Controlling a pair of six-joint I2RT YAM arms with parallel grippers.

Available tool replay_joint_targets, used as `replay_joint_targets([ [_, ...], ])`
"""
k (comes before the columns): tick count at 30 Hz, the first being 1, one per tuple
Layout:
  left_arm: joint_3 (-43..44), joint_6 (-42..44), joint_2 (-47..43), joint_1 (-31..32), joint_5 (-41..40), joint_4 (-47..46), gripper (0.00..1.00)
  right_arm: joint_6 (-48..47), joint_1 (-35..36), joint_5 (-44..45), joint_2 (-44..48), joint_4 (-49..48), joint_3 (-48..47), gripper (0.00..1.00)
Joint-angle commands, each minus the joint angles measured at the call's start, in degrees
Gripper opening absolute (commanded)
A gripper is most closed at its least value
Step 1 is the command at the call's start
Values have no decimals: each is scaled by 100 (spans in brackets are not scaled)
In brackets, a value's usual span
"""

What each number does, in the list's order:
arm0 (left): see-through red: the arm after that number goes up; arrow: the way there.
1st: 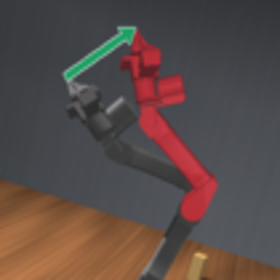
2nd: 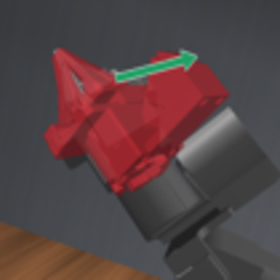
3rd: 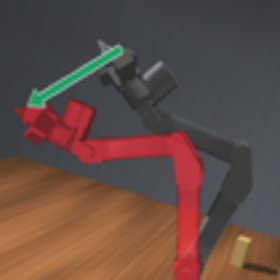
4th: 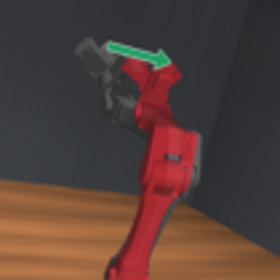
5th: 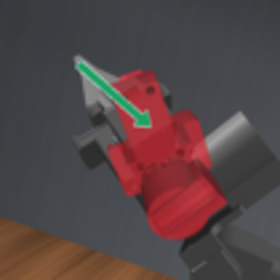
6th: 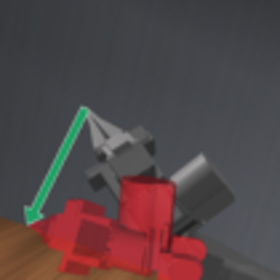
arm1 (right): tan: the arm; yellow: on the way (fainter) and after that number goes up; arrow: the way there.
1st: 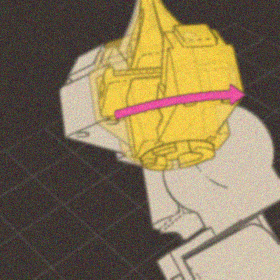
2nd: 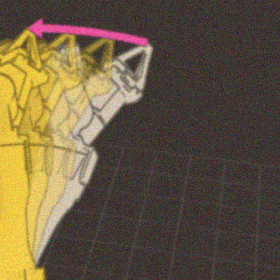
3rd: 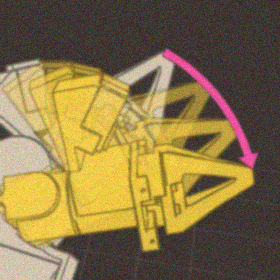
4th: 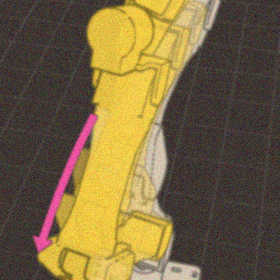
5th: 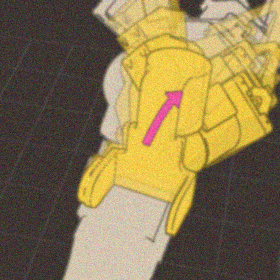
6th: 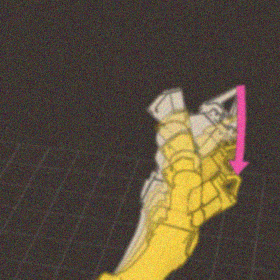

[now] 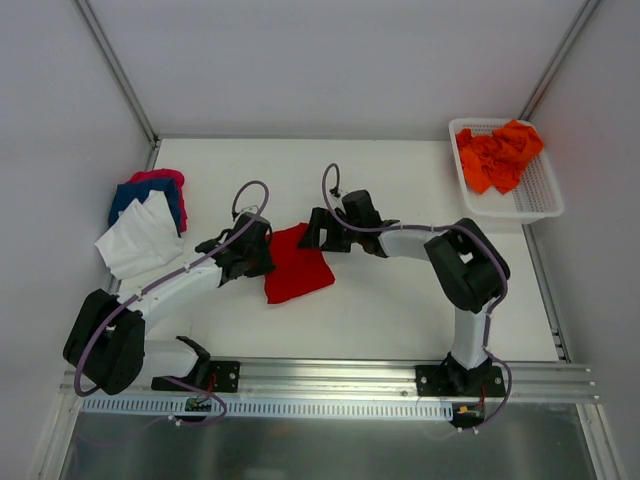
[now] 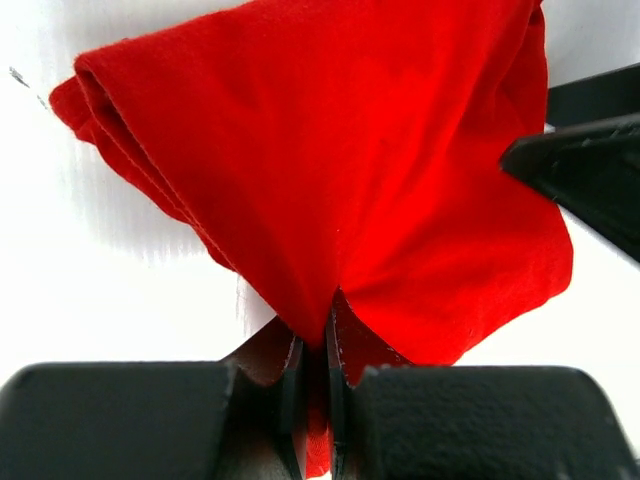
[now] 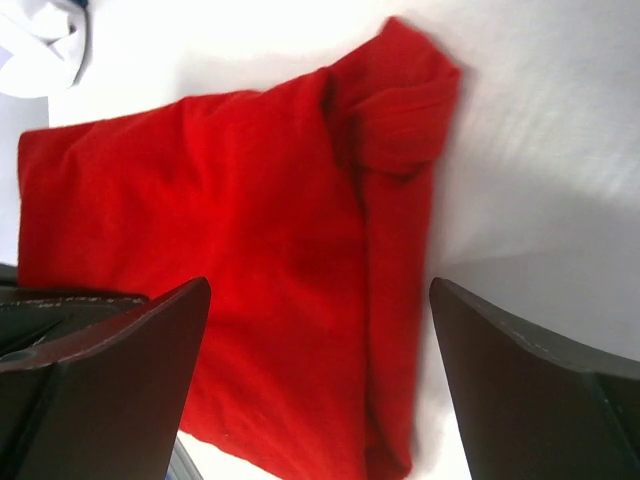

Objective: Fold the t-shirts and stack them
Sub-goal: Neatly place the folded tshirt to the corner

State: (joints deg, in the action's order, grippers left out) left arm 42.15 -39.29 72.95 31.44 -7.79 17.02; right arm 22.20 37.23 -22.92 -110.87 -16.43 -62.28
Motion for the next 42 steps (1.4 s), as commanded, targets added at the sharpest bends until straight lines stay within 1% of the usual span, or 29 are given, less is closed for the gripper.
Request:
replay_joint_targets([
  [1,-40,185,-184,-85,76,39,0,30,196,-204,-180,8,-126,96],
  [5,-32,211,-184,-147,102,47,0,-5,319,-257,-347,113,-346,92],
  [6,-32,220,-193,-164,111,47,0,13,346,-275,-382,113,-381,86],
  [7,-32,246,-219,-199,120,47,0,13,407,-283,-400,113,-433,82],
  [8,-32,255,-228,-226,137,56,0,22,425,-283,-418,131,-460,67],
  [11,-23,325,-263,-340,199,82,0,-22,539,-266,-435,201,-548,50],
  [12,-23,351,-264,-367,225,100,0,-31,557,-275,-436,210,-566,39],
  [13,-23,369,-264,-402,243,109,0,-48,583,-275,-436,219,-583,31],
  [14,-31,387,-264,-437,252,109,0,-49,592,-266,-427,227,-583,11],
  [15,-32,404,-264,-454,252,126,0,-49,601,-249,-427,228,-592,3],
  [16,-32,422,-246,-481,252,153,0,-49,610,-222,-409,236,-583,1],
  [23,82,518,-211,-762,112,302,0,-128,724,-81,-391,263,-758,0],
  [25,170,562,-263,-859,-20,433,0,-128,802,-73,-462,297,-1083,1],
  [27,337,624,-307,-972,-117,565,0,-189,864,-46,-567,560,-1452,1],
  [28,433,650,-325,-1008,-239,670,0,-215,943,-46,-715,683,-1915,0],
  [29,478,659,-334,-1043,-319,724,0,-268,978,-46,-804,937,-2163,1],
  [30,539,668,-351,-1131,-398,794,0,-268,1057,-55,-909,1044,-2661,0],
  [33,785,703,-412,-1272,-723,1040,0,-277,1207,-116,-1349,1483,-3429,1],
  [34,916,721,-430,-1359,-793,1102,0,-268,1242,-134,-1550,1606,-3866,0],
  [35,987,721,-465,-1395,-1038,1250,0,-251,1269,-169,-1639,1616,-4088,1],
  [37,1180,730,-562,-1543,-1259,1392,0,-233,1348,-196,-1832,1896,-4545,0],
  [38,1234,730,-588,-1605,-1390,1514,0,-251,1365,-204,-2068,2185,-5078,0],
  [40,1409,721,-606,-1755,-1488,1629,0,-260,1444,-310,-2341,2554,-5626,1],
  [41,1462,721,-598,-1912,-1506,1682,0,-260,1471,-345,-2604,2661,-6124,0],
  [42,1497,721,-589,-1975,-1584,1761,0,-260,1515,-423,-2746,2775,-6382,1],
])
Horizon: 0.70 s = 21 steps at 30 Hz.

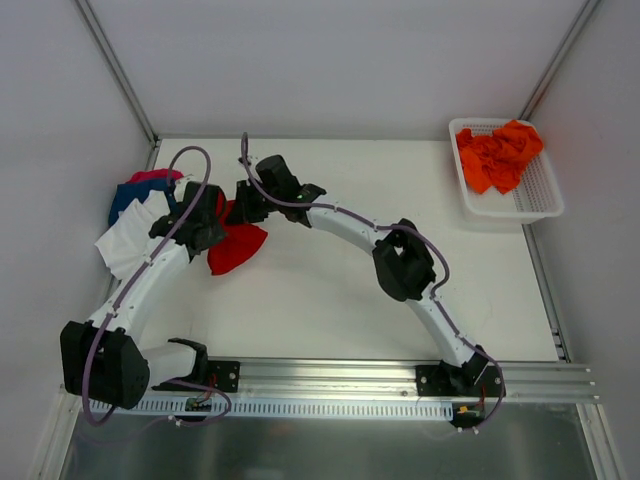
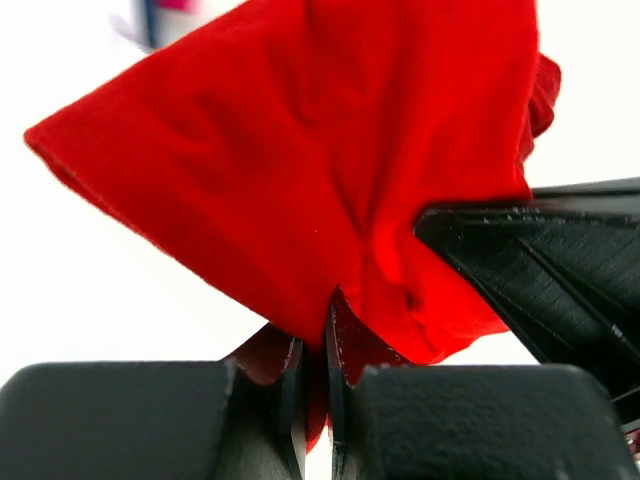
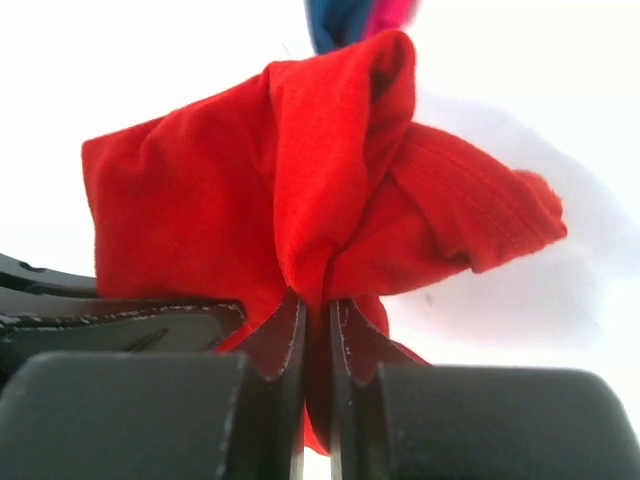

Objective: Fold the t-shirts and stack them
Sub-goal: Neatly place the folded tshirt to the corner

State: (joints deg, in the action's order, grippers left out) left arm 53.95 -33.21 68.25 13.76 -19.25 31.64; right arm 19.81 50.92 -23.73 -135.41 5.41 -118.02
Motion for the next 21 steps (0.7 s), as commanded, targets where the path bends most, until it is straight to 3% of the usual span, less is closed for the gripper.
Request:
replay_joint_targets([
  [1,370,113,-127,-277,-501,334,0,-21,173,-378,-423,767,-1037,1],
  [5,441,105,-127,-715,-668,457,0,14,269,-518,-994,901,-1803,0],
  [12,563,34,22,-1523,-580,493,0,119,410,-870,-1531,576,-2251,0],
  [21,1204,201,382,-1982,-677,510,0,93,446,-932,-1602,295,-2261,0],
])
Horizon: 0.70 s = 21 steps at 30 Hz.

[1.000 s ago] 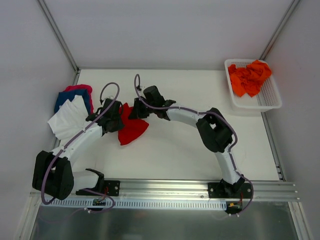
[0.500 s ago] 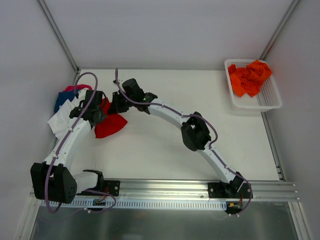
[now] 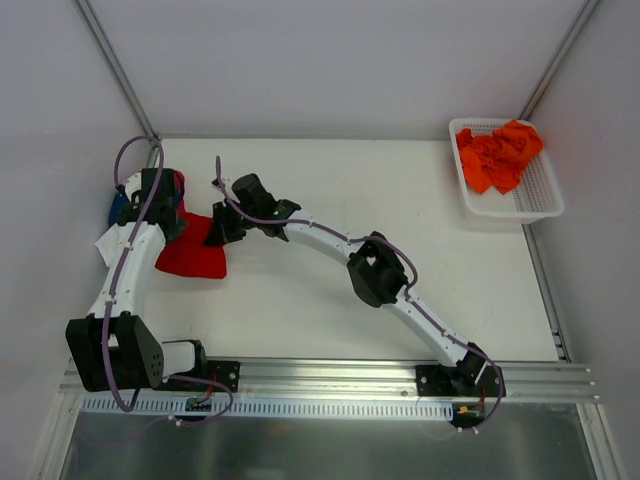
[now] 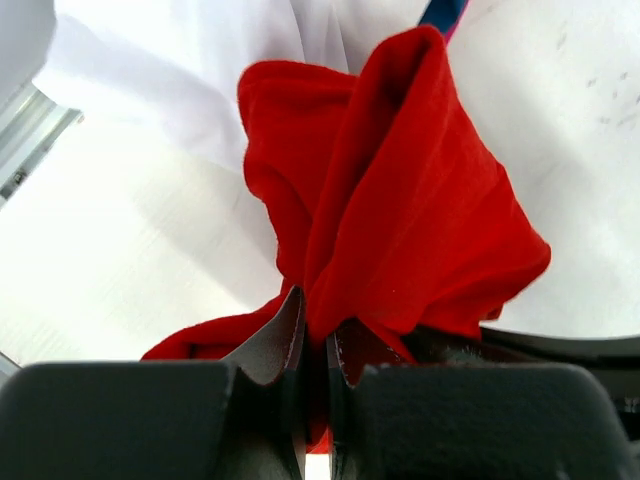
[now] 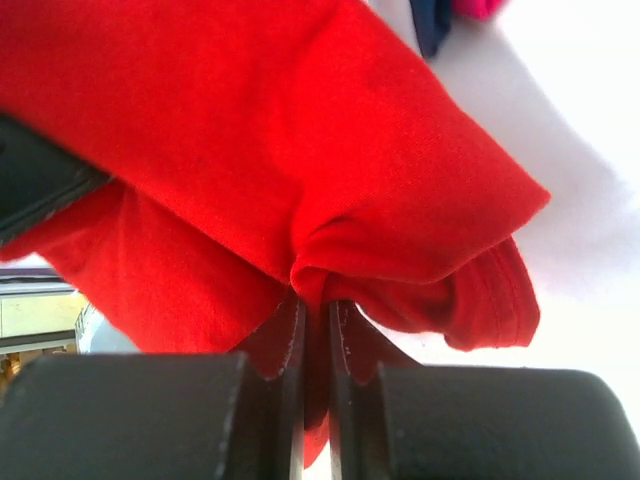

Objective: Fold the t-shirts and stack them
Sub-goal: Neatly place the folded tshirt to the corner

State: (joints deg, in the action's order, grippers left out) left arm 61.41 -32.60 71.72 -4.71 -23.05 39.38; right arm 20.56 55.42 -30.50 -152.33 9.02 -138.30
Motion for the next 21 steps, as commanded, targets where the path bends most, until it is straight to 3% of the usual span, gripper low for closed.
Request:
replay_joint_targets([
  [1,512,149,122,-153,-436,-272,0,19,-5,-228,116,-84,-198,0],
  [3,758,166,271,-197,-595,-273,0,-34,-14,-193,125,-145,-171,7],
  [4,889,184,507,-249,-656,-281,0,-52,-22,-150,142,-172,-110,20],
  [5,1030,219,648,-267,-944,-307,0,-52,-40,-140,203,-224,-31,36],
  [6,1440,445,807,-285,-1069,-299,0,-17,-40,-158,256,-355,57,77],
  [8,1925,631,1176,-337,-1567,-307,0,-34,-40,-219,405,-418,337,97],
  [13,2384,843,1624,-881,-1615,-343,0,-262,-40,-342,775,-506,1129,99],
  [16,2534,1054,2010,-1295,-1246,-378,0,-324,-22,-352,1029,-673,1735,100],
  [21,2174,983,2170,-1559,-1036,-430,0,-394,4,-264,1381,-1041,2675,99],
])
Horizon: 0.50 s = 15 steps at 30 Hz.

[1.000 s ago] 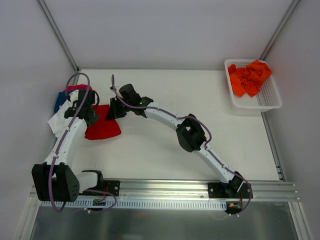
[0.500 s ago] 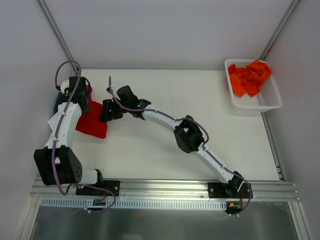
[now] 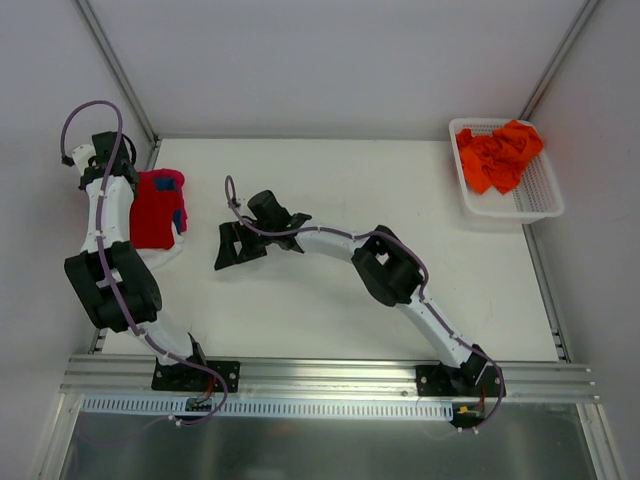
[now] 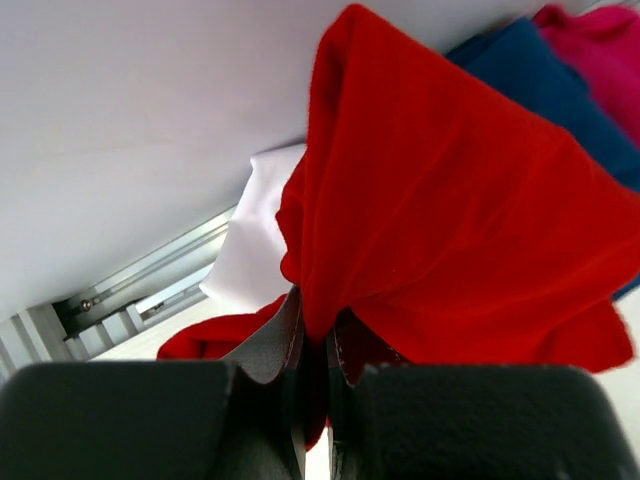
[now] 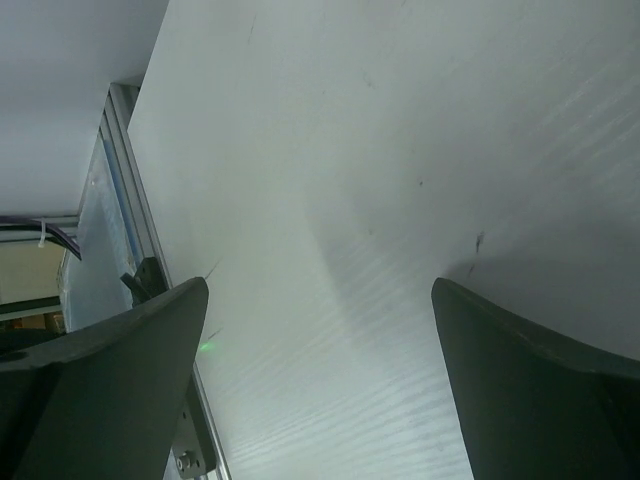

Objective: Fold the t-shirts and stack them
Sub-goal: Neatly place the folded tshirt to the corner

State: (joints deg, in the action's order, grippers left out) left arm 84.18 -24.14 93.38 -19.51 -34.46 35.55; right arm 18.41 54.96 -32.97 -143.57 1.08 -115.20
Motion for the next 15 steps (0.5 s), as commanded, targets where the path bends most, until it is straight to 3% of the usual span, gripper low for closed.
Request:
replay_joint_targets([
  [1,-104,164,109,-114,254,-31,0,-198,50,-34,540,-249,445,99],
  [7,-8,366,575,-141,719,22,3,-216,50,-7,952,-521,1130,99],
  [11,46,270,831,-141,581,180,40,-259,50,36,1225,-653,1561,100],
  [12,28,217,726,-150,554,172,57,-294,59,71,1269,-679,1640,100],
  [15,-33,85,244,-124,484,110,83,-339,50,98,1323,-697,1834,99],
])
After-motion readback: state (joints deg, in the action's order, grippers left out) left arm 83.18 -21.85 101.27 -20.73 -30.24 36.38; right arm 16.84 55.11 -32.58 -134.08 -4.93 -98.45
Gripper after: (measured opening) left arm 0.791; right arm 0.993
